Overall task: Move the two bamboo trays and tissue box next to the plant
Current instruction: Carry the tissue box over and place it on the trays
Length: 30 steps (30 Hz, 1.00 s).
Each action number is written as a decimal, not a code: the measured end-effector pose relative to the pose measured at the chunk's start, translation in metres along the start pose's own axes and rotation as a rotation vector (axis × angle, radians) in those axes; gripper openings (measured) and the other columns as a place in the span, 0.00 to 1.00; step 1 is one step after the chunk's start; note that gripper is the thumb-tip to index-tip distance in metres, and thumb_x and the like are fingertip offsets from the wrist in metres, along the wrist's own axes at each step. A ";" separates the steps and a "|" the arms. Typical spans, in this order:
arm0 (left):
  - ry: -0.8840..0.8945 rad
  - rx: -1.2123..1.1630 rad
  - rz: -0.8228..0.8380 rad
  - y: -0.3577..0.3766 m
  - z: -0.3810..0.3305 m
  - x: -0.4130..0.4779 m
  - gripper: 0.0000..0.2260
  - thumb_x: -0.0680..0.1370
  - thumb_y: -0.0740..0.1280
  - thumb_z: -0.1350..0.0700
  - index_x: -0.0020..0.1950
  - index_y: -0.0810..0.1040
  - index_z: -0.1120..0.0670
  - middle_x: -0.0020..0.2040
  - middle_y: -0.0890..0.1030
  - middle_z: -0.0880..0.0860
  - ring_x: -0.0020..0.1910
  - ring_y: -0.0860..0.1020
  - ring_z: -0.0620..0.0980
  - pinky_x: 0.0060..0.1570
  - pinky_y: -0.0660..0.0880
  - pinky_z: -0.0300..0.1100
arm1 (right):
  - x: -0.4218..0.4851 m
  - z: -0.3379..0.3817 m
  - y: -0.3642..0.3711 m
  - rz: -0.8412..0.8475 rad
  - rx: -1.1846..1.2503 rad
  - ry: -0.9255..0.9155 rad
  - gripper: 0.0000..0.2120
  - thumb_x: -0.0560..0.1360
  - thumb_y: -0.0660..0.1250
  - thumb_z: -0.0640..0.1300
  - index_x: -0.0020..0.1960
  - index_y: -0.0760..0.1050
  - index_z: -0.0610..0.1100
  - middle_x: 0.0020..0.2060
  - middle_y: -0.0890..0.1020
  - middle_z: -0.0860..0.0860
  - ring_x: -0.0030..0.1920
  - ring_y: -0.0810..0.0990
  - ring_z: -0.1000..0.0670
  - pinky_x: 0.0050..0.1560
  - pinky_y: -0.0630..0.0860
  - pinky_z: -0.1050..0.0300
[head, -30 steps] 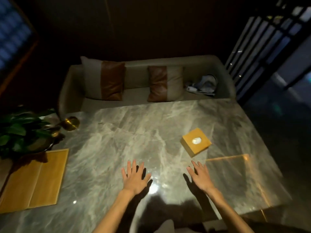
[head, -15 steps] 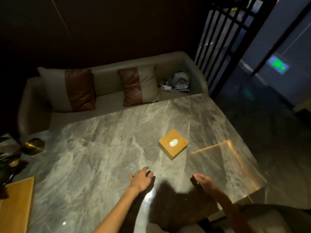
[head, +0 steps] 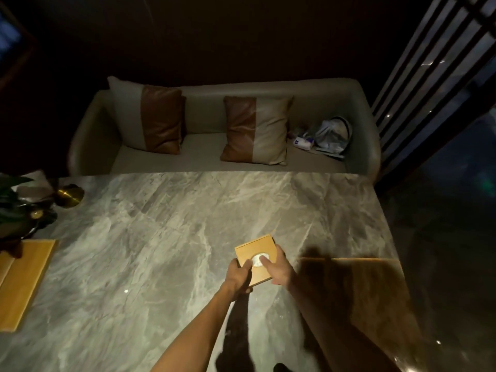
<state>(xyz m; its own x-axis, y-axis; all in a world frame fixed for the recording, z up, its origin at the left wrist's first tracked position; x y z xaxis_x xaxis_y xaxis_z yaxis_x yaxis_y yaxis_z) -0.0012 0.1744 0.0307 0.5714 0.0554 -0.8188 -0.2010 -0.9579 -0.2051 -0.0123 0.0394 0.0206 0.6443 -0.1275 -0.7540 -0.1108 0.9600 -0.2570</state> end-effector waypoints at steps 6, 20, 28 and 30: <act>0.029 -0.084 -0.043 0.021 0.003 0.005 0.08 0.80 0.63 0.58 0.59 0.74 0.55 0.43 0.81 0.57 0.36 0.79 0.56 0.42 0.81 0.58 | 0.015 -0.013 -0.002 -0.125 -0.133 0.010 0.28 0.76 0.63 0.55 0.76 0.63 0.56 0.71 0.74 0.51 0.70 0.73 0.42 0.72 0.68 0.49; -0.131 -0.331 -0.037 -0.019 0.068 -0.029 0.16 0.76 0.68 0.59 0.63 0.75 0.51 0.53 0.82 0.58 0.50 0.84 0.60 0.47 0.82 0.64 | -0.032 -0.048 0.046 -0.084 -0.008 -0.115 0.26 0.74 0.68 0.37 0.71 0.72 0.43 0.60 0.82 0.41 0.58 0.82 0.40 0.60 0.79 0.42; -0.115 -0.589 -0.180 -0.166 0.143 -0.062 0.18 0.75 0.70 0.60 0.64 0.76 0.52 0.55 0.83 0.62 0.49 0.84 0.63 0.44 0.82 0.64 | -0.084 0.000 0.187 0.093 -0.189 -0.186 0.23 0.72 0.68 0.48 0.67 0.76 0.54 0.52 0.86 0.49 0.52 0.84 0.45 0.57 0.80 0.47; -0.105 -0.640 -0.221 -0.210 0.163 -0.071 0.17 0.74 0.69 0.61 0.62 0.77 0.52 0.53 0.84 0.61 0.46 0.84 0.61 0.40 0.83 0.58 | -0.097 0.011 0.234 0.122 -0.182 -0.195 0.21 0.71 0.69 0.46 0.64 0.79 0.53 0.49 0.87 0.49 0.49 0.85 0.45 0.51 0.83 0.49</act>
<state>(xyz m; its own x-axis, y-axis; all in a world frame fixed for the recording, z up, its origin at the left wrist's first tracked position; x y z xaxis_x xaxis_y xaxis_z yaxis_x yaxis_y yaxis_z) -0.1292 0.4173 0.0439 0.4580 0.2648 -0.8486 0.4396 -0.8972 -0.0427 -0.0924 0.2786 0.0396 0.7493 0.0536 -0.6600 -0.3188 0.9028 -0.2887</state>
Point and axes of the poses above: each hand's wrist, its own x-axis towards the middle knuckle, its own y-axis out of the palm, z = x × y, the point moved 1 cm from there along x, towards the middle knuckle
